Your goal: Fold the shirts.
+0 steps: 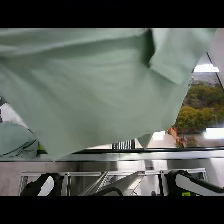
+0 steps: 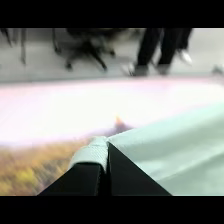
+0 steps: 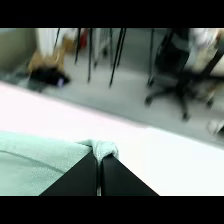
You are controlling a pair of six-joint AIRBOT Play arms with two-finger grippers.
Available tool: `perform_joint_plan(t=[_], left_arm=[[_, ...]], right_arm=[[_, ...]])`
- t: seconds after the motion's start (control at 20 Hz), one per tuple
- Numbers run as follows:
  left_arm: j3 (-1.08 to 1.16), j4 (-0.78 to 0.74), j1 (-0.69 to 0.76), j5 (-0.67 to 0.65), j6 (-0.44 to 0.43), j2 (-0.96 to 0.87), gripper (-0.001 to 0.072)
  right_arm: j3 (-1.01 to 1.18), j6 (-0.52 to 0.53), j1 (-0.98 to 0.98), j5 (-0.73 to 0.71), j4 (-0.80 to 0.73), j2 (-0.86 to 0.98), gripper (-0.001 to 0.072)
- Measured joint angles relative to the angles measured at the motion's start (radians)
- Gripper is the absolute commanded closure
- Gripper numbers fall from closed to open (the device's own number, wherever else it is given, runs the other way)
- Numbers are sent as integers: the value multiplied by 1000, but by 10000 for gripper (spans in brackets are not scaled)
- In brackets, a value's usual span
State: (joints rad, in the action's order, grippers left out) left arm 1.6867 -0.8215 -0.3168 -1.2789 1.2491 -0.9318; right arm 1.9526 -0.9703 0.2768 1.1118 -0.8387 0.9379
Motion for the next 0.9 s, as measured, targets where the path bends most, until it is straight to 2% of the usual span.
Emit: perform_joint_plan(t=[0.2, 0.35, 0.6, 0.9], left_arm=[[-178, -8, 126, 80, -77, -222, 694], [-196, -20, 184, 164, -122, -457, 694], [-10, -26, 229, 175, -141, -829, 694], [171, -41, 251, 121, -133, -1010, 694]], right_arm=[[-144, -2, -5, 5, -7, 198, 689], [-190, -2, -8, -40, -4, 375, 689], [-206, 2, -10, -138, 4, 575, 689], [-219, 5, -5, -113, -108, 618, 690]])
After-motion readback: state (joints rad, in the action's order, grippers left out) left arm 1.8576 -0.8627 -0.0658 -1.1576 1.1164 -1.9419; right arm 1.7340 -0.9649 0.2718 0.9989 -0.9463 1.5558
